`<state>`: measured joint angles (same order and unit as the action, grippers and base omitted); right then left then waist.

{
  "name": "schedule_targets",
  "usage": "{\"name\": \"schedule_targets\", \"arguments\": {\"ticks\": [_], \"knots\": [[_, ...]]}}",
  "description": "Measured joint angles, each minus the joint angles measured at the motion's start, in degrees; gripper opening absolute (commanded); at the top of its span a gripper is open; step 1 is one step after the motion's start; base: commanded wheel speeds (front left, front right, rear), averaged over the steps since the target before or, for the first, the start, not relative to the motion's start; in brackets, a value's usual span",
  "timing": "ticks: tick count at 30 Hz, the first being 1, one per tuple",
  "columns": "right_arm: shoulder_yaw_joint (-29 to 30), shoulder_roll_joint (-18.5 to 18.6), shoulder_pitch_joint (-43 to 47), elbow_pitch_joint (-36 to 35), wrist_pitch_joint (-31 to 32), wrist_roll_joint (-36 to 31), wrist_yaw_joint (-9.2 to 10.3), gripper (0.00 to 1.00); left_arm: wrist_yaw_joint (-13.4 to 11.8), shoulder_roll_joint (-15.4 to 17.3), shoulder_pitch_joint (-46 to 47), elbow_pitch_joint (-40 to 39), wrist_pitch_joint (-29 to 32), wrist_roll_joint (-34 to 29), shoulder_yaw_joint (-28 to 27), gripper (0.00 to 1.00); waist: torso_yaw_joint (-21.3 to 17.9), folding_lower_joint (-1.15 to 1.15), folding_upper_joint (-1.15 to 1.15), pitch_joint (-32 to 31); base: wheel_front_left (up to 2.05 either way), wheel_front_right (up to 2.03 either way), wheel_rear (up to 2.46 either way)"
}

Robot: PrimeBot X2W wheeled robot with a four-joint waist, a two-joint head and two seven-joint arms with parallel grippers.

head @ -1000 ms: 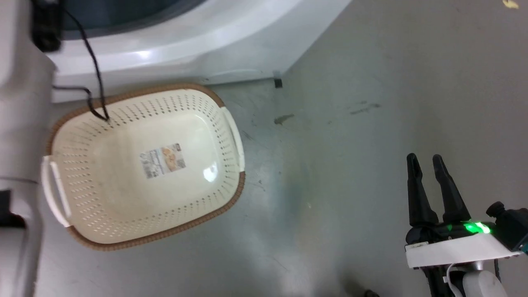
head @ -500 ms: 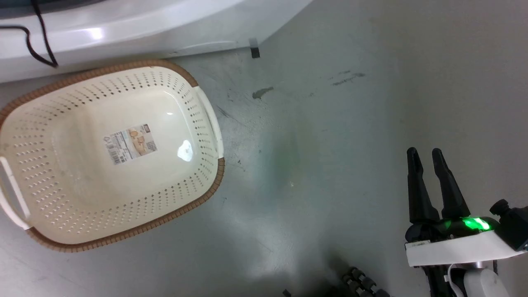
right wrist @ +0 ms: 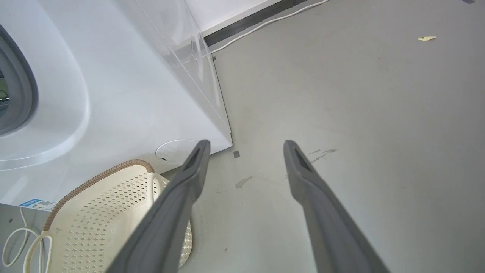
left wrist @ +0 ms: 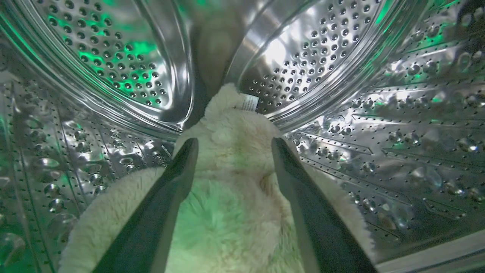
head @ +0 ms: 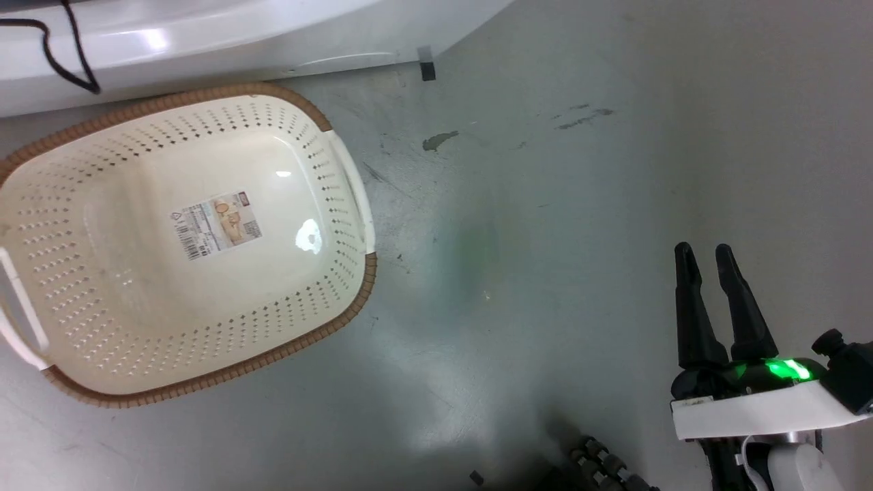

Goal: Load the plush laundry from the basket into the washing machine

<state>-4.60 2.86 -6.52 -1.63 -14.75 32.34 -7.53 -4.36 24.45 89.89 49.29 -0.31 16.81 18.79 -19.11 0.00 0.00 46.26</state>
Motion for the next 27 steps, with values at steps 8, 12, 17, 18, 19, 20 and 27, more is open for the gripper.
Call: {"name": "schedule_targets", "arguments": {"ticks": [8,12,17,18,19,20,27], "knots": [[0.5,0.0,-0.7,0.8,0.0,-0.9,0.0,1.0,0.9,-3.2,-0.6,1.6,-2.8,2.9,-0.8,1.0,2.2,0.0,0.0,-2.7,0.0,0.0,0.0],[0.9,0.0,-1.2,1.1,0.0,-1.9,0.0,1.0,1.7,-5.1,-2.7,2.3,-4.2,3.9,-0.5,1.0,3.7,0.0,0.0,-4.7,0.0,0.0,0.0],[1.9,0.0,-2.1,1.4,0.0,-3.2,0.0,1.0,2.5,-7.1,-6.7,2.5,-6.8,4.6,0.0,1.0,5.8,0.0,0.0,-7.6,0.0,0.0,0.0],[2.0,0.0,-2.3,1.6,0.0,-3.3,0.0,1.0,2.5,-7.3,-7.7,2.6,-7.3,4.8,0.1,1.0,6.2,0.0,0.0,-8.3,0.0,0.0,0.0],[2.2,0.0,-2.5,1.8,0.0,-3.7,0.0,1.0,2.6,-7.4,-8.9,2.8,-8.0,5.1,0.2,1.0,6.6,0.0,0.0,-9.0,0.0,0.0,0.0],[2.4,0.0,-2.5,2.0,0.0,-4.0,0.0,1.0,2.7,-7.5,-10.2,2.9,-8.7,5.2,0.3,1.0,6.9,0.0,0.0,-9.8,0.0,0.0,0.0],[3.0,0.0,-2.2,5.1,0.0,-7.2,0.0,1.0,3.6,-10.0,-22.9,2.9,-13.2,8.8,-0.9,1.0,10.4,-0.01,0.0,-20.1,0.0,0.0,0.0]]}}
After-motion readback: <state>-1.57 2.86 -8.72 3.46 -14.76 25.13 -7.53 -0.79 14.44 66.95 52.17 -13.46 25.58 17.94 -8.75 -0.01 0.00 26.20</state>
